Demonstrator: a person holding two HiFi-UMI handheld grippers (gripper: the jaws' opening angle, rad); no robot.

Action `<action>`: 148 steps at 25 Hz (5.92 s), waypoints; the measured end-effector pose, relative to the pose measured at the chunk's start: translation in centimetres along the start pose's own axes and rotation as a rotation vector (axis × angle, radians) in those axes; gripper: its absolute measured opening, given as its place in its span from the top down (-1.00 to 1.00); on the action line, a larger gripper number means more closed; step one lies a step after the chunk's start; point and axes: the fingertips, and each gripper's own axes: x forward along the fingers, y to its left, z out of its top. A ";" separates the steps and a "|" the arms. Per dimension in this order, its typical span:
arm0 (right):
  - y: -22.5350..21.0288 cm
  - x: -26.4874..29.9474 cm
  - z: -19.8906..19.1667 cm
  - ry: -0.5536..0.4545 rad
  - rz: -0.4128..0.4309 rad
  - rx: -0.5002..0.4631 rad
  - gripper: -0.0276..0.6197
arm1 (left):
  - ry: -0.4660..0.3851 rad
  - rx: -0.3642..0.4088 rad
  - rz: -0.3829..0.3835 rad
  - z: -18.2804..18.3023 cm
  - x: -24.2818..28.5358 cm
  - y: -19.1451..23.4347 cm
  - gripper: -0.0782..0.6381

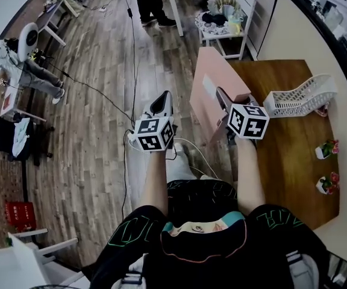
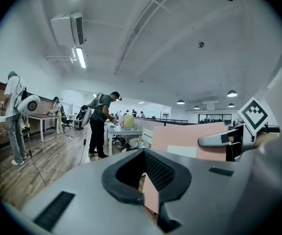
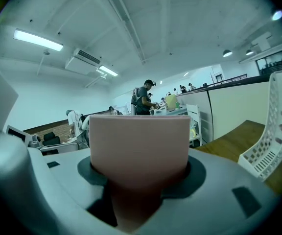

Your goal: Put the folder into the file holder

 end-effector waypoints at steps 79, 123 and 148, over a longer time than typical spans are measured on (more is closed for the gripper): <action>-2.3 24.2 13.7 -0.094 -0.278 -0.002 0.07 | 0.012 -0.058 -0.290 8.3 27.8 15.9 0.79; -2.7 -12.2 15.1 -0.600 -1.508 0.178 0.07 | 0.120 0.029 -1.557 8.4 26.9 -20.2 0.79; -11.8 -14.4 17.3 -0.487 -1.693 0.132 0.07 | 0.101 0.102 -1.549 8.1 30.4 -26.2 0.79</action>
